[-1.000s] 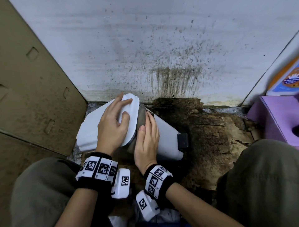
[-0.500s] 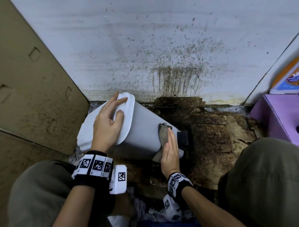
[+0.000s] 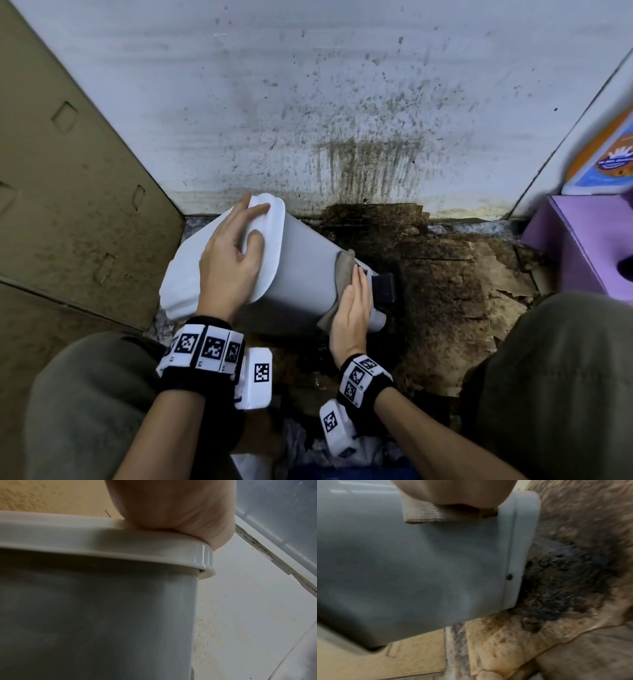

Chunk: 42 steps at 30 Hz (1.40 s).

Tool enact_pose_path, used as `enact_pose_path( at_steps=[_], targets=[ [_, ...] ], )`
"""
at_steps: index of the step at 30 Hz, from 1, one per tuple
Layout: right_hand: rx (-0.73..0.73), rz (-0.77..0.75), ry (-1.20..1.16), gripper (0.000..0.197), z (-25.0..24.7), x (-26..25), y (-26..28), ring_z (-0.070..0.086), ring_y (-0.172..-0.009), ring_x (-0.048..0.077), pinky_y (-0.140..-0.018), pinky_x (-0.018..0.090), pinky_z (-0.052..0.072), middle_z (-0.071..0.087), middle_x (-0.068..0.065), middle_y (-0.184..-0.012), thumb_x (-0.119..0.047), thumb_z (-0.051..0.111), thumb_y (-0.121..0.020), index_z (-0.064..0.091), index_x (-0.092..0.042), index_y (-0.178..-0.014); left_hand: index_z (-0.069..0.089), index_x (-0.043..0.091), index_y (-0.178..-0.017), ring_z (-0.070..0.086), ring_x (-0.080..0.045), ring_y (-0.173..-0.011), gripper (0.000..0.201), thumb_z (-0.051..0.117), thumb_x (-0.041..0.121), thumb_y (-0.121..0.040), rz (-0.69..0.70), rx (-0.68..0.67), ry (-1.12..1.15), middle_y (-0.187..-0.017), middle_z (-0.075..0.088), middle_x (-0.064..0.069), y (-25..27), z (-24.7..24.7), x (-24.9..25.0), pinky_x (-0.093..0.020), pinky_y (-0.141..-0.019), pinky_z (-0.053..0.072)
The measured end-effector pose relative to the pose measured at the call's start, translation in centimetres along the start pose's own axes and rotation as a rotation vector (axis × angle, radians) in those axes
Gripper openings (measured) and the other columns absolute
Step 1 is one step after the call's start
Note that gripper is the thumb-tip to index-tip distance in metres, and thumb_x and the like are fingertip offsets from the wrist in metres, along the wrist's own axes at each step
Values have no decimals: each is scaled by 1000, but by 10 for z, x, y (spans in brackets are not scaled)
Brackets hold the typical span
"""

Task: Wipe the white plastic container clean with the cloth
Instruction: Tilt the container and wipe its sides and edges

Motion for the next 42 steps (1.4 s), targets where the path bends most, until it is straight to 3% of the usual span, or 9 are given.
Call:
enact_pose_path(
  at_steps=[4,8,11,17,21,27,32,38,42],
  targets=[
    [-18,-50,3,67,18,-46,4,22,-151,10,-126,39,13,30,-4,-163,-51,15,-99,34,-19,-155,62,39,-130,39,0,-144,45,44,25,-92,8,-2,-44,-157,41,22,0,3,7,-40,-108,43],
    [-174,-154,4,57,38,-104,9,9,-153,2,-125,28,6,19,-8,-167,-40,21,-105,27,-20,-159,61,39,-132,39,-2,-144,44,46,22,-93,11,-7,-75,-158,40,21,1,9,10,-39,-109,42],
    [-253,-148,-3,57,46,-122,3,6,-154,4,-126,30,4,15,-5,-168,-35,22,-105,23,-18,-159,60,39,-133,39,-5,-145,44,47,21,-95,21,-19,-101,-159,40,18,0,11,11,-41,-108,43],
    [-378,-241,79,56,44,-118,-9,0,-155,3,-126,28,2,7,-6,-169,-37,20,-108,10,-21,-160,60,41,-132,39,0,-144,44,45,26,-93,17,-17,-68,-157,40,23,1,7,8,-46,-110,44],
    [-399,-211,122,56,40,-101,-26,6,-154,3,-124,24,3,13,-6,-168,-38,20,-108,15,-20,-160,62,41,-129,40,2,-143,44,45,24,-92,4,-9,-26,-156,41,25,3,4,8,-44,-109,45],
    [-328,16,181,48,12,-31,-62,27,-150,19,-123,27,15,33,7,-161,-27,26,-110,32,-10,-154,65,37,-127,40,14,-136,45,47,20,-90,28,10,11,-153,43,28,6,-1,7,-14,-97,39],
    [-262,110,267,49,-14,3,-65,32,-147,23,-123,34,19,37,11,-158,-29,24,-110,36,-6,-152,66,37,-128,41,7,-140,45,49,21,-90,46,5,13,-153,46,24,7,1,5,-22,-108,37],
    [-179,81,201,46,-6,-7,-62,34,-144,20,-121,29,17,43,8,-154,-27,28,-110,42,-9,-150,67,37,-126,41,6,-141,45,47,20,-89,38,22,48,-153,47,22,5,0,-3,-23,-107,36],
    [-181,-7,119,49,13,-37,-54,37,-142,22,-122,38,22,46,7,-151,-33,28,-106,44,-11,-148,66,38,-125,41,4,-142,45,47,21,-88,36,29,42,-153,47,21,5,-1,-4,-28,-109,37]
  ],
)
Point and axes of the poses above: each hand's wrist, its own y-axis away from the middle knuckle, its own z-axis out of the palm, x = y × z, the point moved 6 cm from there along -y, towards the middle knuckle
